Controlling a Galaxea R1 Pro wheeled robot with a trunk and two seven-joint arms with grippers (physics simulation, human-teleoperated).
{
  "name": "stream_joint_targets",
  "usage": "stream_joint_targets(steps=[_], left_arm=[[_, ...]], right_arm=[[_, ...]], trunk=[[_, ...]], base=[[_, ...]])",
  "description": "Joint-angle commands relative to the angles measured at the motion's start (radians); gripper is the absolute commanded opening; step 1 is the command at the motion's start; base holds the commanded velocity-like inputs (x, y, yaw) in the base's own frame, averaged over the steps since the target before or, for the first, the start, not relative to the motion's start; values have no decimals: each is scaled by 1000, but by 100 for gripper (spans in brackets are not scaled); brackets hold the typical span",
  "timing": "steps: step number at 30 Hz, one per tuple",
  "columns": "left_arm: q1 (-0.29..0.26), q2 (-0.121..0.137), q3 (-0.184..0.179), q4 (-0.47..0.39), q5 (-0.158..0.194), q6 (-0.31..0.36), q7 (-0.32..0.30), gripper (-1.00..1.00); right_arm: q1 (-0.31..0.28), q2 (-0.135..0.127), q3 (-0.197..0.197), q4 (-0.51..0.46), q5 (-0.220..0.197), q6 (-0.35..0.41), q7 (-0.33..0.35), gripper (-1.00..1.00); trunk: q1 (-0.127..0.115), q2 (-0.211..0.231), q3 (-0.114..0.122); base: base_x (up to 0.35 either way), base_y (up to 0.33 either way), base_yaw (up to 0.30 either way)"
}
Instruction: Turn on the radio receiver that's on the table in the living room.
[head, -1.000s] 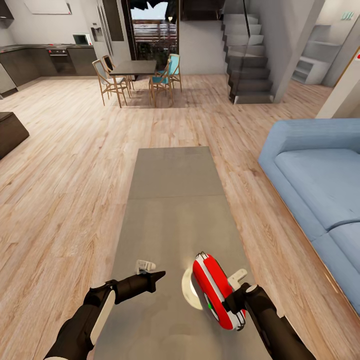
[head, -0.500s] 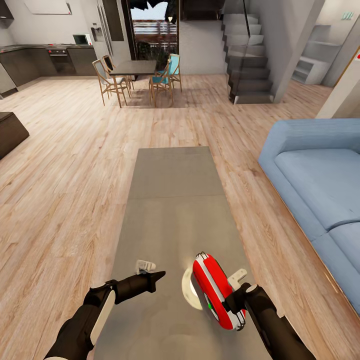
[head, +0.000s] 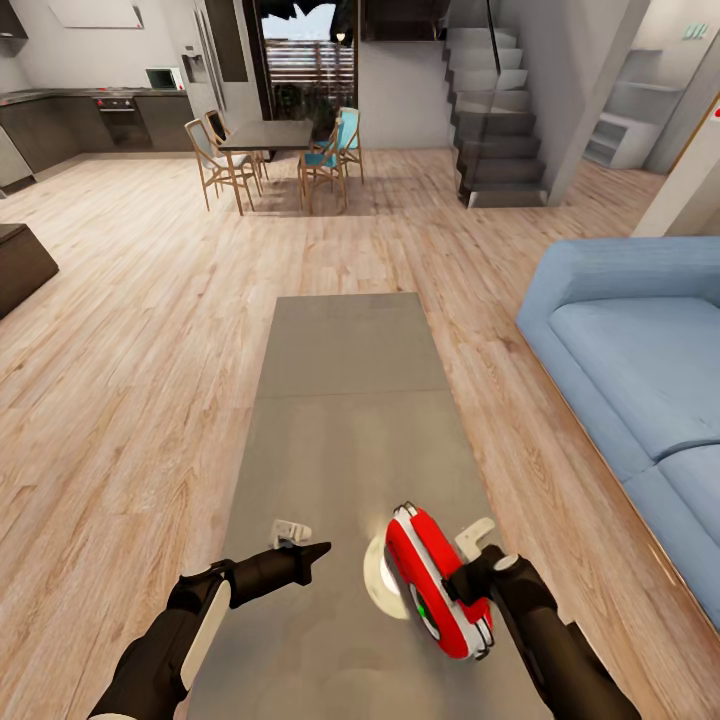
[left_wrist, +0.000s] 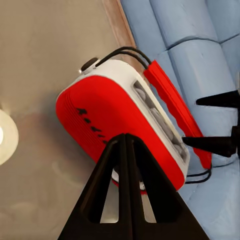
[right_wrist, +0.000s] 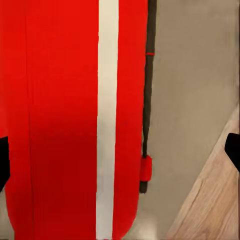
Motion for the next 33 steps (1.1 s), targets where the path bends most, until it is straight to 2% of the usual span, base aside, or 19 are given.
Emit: stream_joint_targets(steps=[1,7,14,30,33], left_arm=[[0,0,0,0,0,0,0,-100],[0,0,0,0,0,0,0,-100],[0,0,0,0,0,0,0,-100],[0,0,0,-1,2,1,0,-100],[0,0,0,-7,2,2,0,-100]], right_arm=[[0,0,2,-10,1,4,2,100],[1,-3,35,-108,0,87,43,100],[1,-6,44,-205,2,170,94,100],[1,-8,46,-248,2,207,112,100],[0,-9,44,-272,-2,208,136,100]], trunk=[[0,0,0],[0,0,0],[0,0,0],[0,0,0],[0,0,0]], base=[[0,0,0],[0,0,0],[0,0,0],[0,0,0],[0,0,0]])
